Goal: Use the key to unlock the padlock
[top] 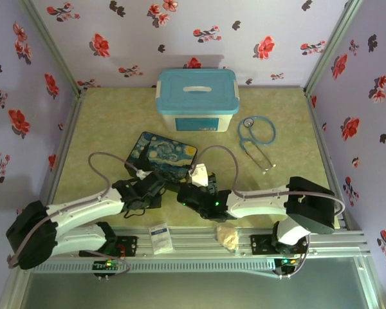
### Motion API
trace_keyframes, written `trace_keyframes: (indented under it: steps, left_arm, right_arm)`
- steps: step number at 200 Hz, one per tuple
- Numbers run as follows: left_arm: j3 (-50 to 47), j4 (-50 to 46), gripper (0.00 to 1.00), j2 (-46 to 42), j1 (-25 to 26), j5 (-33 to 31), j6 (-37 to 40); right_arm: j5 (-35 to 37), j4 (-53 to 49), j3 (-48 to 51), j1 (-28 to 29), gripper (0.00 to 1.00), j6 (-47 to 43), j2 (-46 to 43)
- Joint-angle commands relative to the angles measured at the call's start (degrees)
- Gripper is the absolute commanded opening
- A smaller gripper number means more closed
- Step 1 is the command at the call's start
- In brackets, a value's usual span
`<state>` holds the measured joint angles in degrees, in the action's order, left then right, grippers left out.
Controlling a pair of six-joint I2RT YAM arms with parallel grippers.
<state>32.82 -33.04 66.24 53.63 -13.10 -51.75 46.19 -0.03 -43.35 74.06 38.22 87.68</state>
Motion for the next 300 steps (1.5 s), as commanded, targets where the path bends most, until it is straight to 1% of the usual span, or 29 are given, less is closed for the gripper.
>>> trace_keyframes:
  steps: [1,40,67,90,113,138,156,186,214,232,249,258,264,276,288,300]
  left_arm:
    - [3.18,-5.59,0.12,3.63,0.23,-6.67,1.41]
    - [4.50,-4.67,0.13,8.12,1.07,-8.48,0.48]
    - [4.44,-2.77,0.16,9.39,1.98,-8.80,-0.36]
    - [5.04,-2.82,0.22,10.24,3.15,-9.46,-1.15]
    - [5.83,-3.00,0.25,11.58,4.13,-9.84,-1.82]
    - [7.02,-3.87,0.26,12.76,5.61,-10.43,-2.68]
    - [7.92,-5.15,0.29,12.94,6.60,-11.09,-3.25]
    - [10.56,-9.83,0.28,13.59,8.31,-14.61,-4.19]
    - [10.54,-7.89,0.29,13.72,9.12,-13.20,-4.06]
    - [10.10,-5.91,0.32,11.62,9.34,-11.45,-3.81]
    - [9.64,-5.07,0.34,7.40,9.30,-10.82,-3.14]
    - [9.46,-5.09,0.38,4.35,9.06,-10.28,-2.57]
    - [9.29,-5.38,0.42,2.15,8.49,-9.85,-2.14]
    - [8.37,-5.36,0.49,-3.83,6.72,-8.90,-0.96]
    - [6.77,-3.78,0.57,-10.10,3.74,-6.10,0.97]
    - [5.65,-2.69,0.59,-15.00,-1.72,-2.06,2.97]
  right_arm:
    - [-0.84,-1.15,0.78,-0.72,0.81,-3.76,-1.28]
    - [-2.88,-0.32,-0.97,-0.72,0.80,-3.51,0.55]
    - [-3.81,0.17,-0.71,-0.69,0.80,-2.75,0.46]
    - [-4.10,0.42,-0.52,-0.73,0.80,-2.52,0.25]
    - [-3.90,0.21,-0.49,-0.88,0.80,-2.42,0.49]
    - [-4.10,0.18,-0.43,-0.85,0.80,-2.01,0.58]
    - [-4.16,0.34,-0.12,-0.90,0.79,-1.78,0.50]
    - [-4.15,0.42,0.29,-0.90,0.79,-1.25,0.41]
    - [-4.16,0.46,0.44,-0.90,0.80,-1.17,0.48]
    - [-4.25,0.23,0.65,-0.88,0.80,-1.14,-0.54]
    - [-4.26,0.49,1.90,-0.75,0.79,-0.81,-3.85]
    - [-4.47,0.98,3.18,-0.67,0.80,-0.59,-6.59]
    - [-4.97,1.20,4.01,-0.68,0.80,-0.46,-8.55]
    - [-7.81,1.40,5.11,-0.97,0.81,-0.93,-12.71]
    - [-11.31,0.75,5.35,-0.96,0.82,-1.30,-15.63]
    - [-16.65,0.56,4.97,-0.88,0.82,-2.13,-16.96]
